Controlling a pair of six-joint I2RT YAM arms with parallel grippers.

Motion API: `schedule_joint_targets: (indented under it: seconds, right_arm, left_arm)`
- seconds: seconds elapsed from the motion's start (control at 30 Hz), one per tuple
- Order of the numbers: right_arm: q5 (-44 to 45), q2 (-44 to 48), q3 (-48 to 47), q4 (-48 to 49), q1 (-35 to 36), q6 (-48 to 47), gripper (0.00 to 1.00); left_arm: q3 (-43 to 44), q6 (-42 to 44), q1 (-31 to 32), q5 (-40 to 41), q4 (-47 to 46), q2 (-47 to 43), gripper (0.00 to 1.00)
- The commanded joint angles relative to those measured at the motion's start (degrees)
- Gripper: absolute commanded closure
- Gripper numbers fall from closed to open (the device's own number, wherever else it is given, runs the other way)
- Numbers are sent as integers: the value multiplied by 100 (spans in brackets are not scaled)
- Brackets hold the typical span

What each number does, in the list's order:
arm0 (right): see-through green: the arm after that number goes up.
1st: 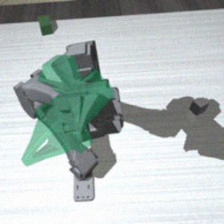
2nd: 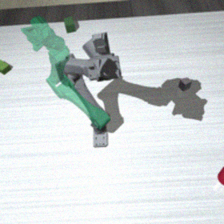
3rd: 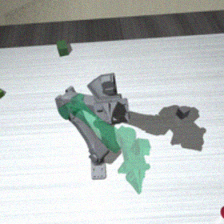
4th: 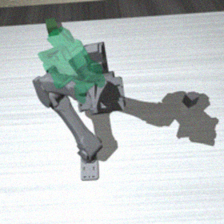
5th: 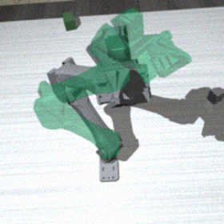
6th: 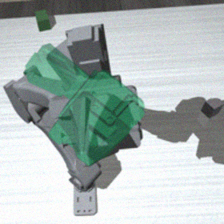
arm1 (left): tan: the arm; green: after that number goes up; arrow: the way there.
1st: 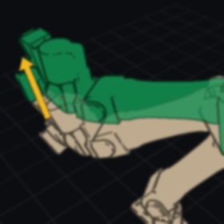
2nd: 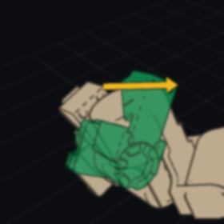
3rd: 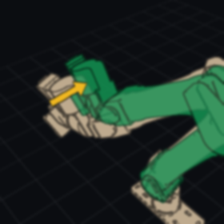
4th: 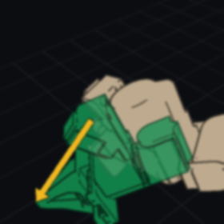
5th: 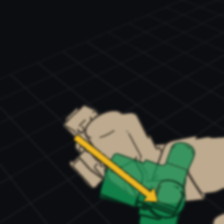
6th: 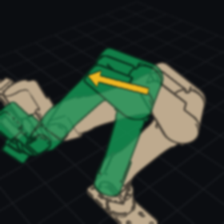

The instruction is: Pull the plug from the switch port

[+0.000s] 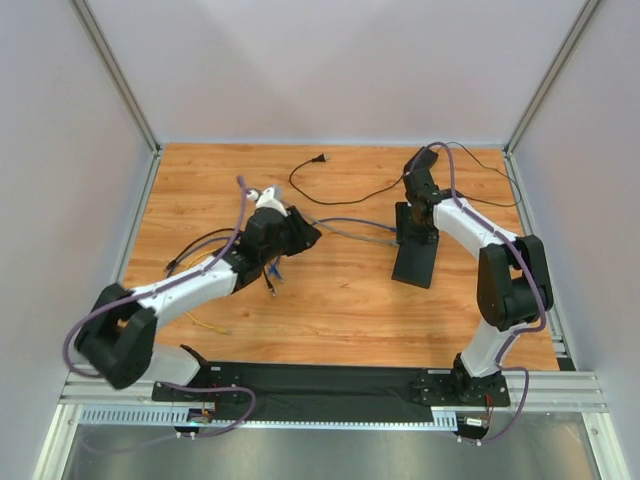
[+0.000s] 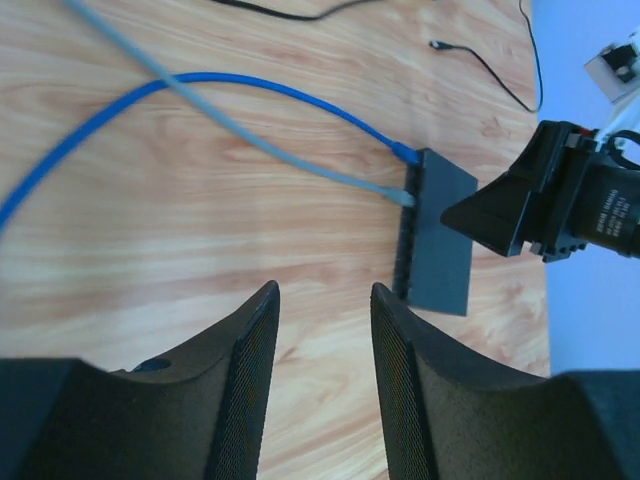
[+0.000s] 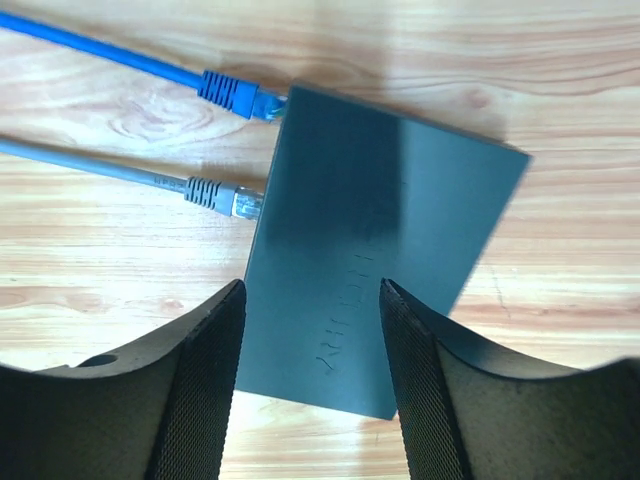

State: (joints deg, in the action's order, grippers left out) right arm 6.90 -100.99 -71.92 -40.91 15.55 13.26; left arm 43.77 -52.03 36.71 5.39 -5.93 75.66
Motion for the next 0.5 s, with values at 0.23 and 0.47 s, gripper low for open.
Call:
schedule_joint_targets:
  seconds: [0.23,0.47]
  right_arm:
    - [-48,590,328,470,-694,397,41]
    - [136,115,135,443,-747,476,43]
  left_arm:
    - [2355,-729,679,-1101,-2165,3050,55]
    - [2470,-1283,934,-1032,-2694,3877,55]
